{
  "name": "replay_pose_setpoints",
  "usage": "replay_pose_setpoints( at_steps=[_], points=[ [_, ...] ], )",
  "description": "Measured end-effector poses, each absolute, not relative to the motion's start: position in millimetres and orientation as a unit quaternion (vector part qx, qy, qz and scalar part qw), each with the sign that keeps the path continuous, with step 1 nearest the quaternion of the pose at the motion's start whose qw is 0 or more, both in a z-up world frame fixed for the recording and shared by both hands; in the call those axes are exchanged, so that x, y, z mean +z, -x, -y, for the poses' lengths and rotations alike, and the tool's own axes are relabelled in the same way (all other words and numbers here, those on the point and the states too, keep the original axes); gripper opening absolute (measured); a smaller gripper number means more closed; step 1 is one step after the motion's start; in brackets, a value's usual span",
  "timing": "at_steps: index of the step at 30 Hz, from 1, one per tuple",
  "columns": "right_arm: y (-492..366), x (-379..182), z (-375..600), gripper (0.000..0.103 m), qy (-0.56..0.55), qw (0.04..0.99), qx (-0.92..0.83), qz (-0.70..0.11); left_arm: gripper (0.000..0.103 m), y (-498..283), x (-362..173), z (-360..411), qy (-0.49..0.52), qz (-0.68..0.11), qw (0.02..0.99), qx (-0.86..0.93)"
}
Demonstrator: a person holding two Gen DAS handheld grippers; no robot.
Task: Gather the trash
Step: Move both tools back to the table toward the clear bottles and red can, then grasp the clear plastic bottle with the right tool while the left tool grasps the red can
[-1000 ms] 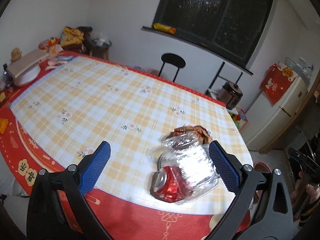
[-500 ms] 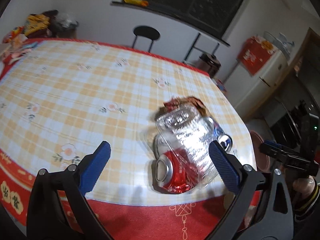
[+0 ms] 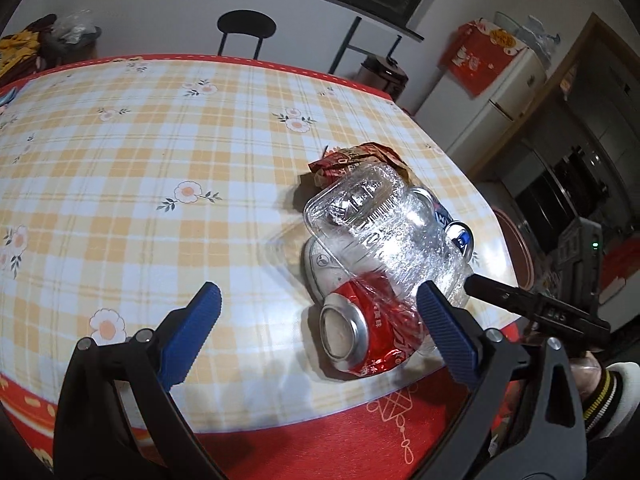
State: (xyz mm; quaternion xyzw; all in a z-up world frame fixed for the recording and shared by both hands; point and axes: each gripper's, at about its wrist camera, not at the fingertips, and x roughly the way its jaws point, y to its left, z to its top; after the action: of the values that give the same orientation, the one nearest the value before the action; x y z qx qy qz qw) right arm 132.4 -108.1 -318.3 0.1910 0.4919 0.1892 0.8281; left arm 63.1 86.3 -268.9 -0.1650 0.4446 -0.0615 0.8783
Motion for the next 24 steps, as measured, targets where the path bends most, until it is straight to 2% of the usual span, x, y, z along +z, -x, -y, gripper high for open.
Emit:
replay_pose_setpoints(
  at_steps=[5, 7, 12, 14, 16, 24],
  points=[
    [-142, -333, 109, 0.095, -0.239, 0.817, 0.183, -0.491, 0.096, -67, -275, -90, 0.164, -0.452, 0.874, -0.069],
    [-146, -339, 107, 0.089, -0.261, 0.808, 0.185, -0.495, 0.096, -67, -278, -90, 0.162, -0.458, 0.871, -0.073],
    [-150, -345, 104, 0.083, -0.295, 0.791, 0.195, -0.499, 0.096, -67, -282, -87, 0.157, -0.465, 0.868, -0.082],
    [-151, -345, 105, 0.078, -0.305, 0.786, 0.202, -0.499, 0.096, -66, -283, -86, 0.157, -0.466, 0.866, -0.084],
    [-151, -344, 104, 0.067, -0.314, 0.781, 0.213, -0.497, 0.096, -66, -284, -87, 0.161, -0.468, 0.865, -0.084],
    [-143, -323, 107, 0.051, -0.320, 0.784, 0.226, -0.482, 0.096, -66, -287, -83, 0.165, -0.471, 0.862, -0.091]
  ],
)
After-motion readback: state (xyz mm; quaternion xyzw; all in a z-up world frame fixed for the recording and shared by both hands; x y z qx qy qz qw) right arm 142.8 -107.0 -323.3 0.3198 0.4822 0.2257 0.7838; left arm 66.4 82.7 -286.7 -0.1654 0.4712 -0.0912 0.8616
